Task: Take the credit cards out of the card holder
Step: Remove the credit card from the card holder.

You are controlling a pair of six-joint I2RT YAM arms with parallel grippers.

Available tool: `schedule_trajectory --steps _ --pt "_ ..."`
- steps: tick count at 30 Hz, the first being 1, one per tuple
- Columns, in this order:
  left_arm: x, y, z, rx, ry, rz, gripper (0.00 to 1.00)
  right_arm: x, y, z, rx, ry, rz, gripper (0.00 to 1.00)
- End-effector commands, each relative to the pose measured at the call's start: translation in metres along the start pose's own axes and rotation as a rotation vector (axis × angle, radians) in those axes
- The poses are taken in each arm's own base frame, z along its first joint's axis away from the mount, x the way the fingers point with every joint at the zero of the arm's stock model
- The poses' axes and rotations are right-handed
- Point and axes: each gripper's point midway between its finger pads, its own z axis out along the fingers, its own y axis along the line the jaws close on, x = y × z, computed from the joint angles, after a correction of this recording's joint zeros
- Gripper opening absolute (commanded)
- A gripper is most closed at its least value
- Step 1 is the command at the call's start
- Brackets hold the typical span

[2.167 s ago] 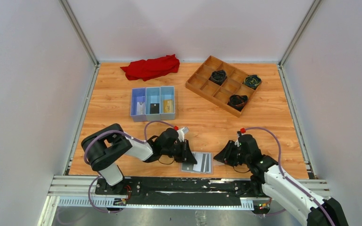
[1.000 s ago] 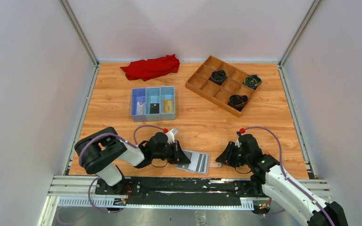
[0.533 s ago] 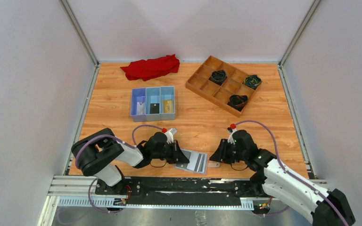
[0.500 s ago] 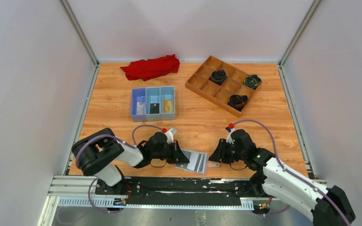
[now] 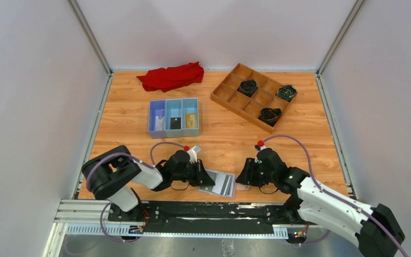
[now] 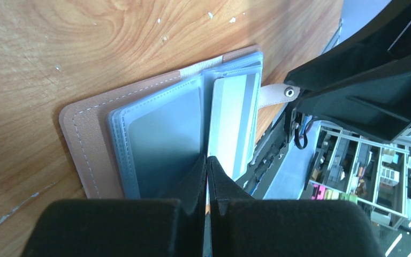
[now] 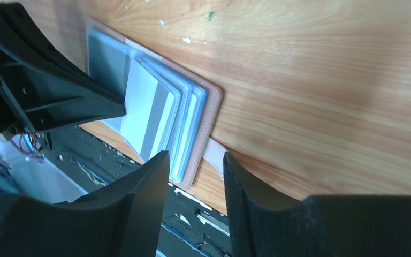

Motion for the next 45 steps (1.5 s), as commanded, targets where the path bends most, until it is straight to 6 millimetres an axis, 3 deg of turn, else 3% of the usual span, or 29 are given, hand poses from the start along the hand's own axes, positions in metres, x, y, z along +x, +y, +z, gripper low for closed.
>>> schedule_trajectory --steps 1,7,13,15,21,32,45 --pt "0.001 0.019 0.000 -0.064 -0.007 -0.001 0.00 -0.001 -0.033 -0.013 0.152 -0.078 0.046 0.47" --pt "0.000 0.017 0.000 -0.059 -0.011 0.002 0.00 0.018 -0.055 -0.012 0.201 -0.065 0.149 0.50" --pt "0.000 0.018 0.000 -0.063 -0.011 0.002 0.00 0.031 -0.039 0.003 0.082 0.000 0.173 0.45" --pt "0.000 0.018 0.000 -0.063 -0.010 0.002 0.00 0.030 -0.038 0.003 0.084 0.000 0.169 0.37" --pt "-0.001 0.017 -0.001 -0.061 -0.021 0.001 0.00 0.030 -0.039 0.004 0.090 -0.001 0.184 0.01" --pt "-0.003 0.022 -0.012 -0.071 -0.069 -0.015 0.00 0.028 -0.061 0.000 0.154 -0.080 0.234 0.00" --pt "-0.005 0.016 -0.014 -0.048 -0.068 -0.006 0.00 0.029 -0.065 -0.001 0.176 -0.080 0.231 0.00"
